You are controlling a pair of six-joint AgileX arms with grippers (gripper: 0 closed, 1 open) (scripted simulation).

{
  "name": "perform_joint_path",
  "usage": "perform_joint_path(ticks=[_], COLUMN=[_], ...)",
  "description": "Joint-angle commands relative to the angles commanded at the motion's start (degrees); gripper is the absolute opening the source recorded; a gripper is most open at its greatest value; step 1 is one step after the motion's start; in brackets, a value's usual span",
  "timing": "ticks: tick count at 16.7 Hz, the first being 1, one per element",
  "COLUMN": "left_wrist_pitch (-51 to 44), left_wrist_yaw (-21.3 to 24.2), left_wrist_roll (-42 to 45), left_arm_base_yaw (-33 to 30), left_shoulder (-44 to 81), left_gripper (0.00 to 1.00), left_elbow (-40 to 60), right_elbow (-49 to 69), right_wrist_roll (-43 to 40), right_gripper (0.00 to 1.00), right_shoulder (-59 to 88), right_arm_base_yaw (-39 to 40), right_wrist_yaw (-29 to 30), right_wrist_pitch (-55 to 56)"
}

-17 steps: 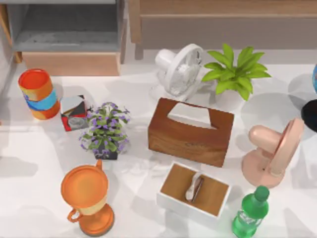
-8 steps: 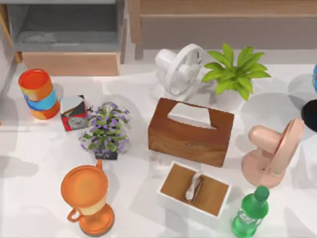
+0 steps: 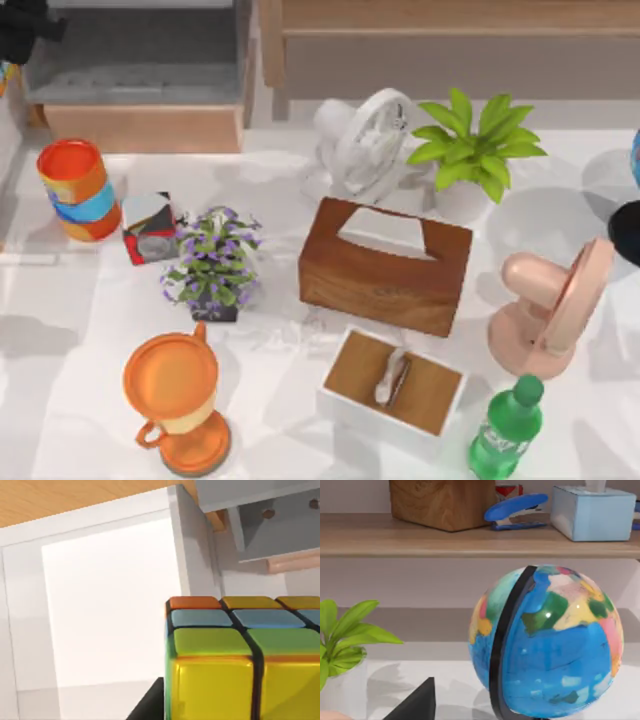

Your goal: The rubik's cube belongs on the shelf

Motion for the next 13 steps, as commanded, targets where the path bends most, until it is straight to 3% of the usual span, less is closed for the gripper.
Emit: perform_joint_path(ticks=[6,13], left_wrist_pitch=[21.26,57.48], left_wrist_yaw=[-8.79,-18.6], left_wrist_roll=[-3.17,-5.55], left_arm_base_yaw=[-20.81,-38.56], left_shoulder=[-7.59,-6.19], left_gripper=[0.0,0.0], left_elbow=[-18.41,-30.19], right_elbow=[0.0,0.0], right_wrist_roll=[0.0,0.0], right_gripper=[1.0,1.0], right_shoulder=[0.0,0.0], right_arm_base_yaw=[0.0,0.0], right_wrist_yaw=[0.0,0.0], right_wrist_pitch=[0.0,0.0])
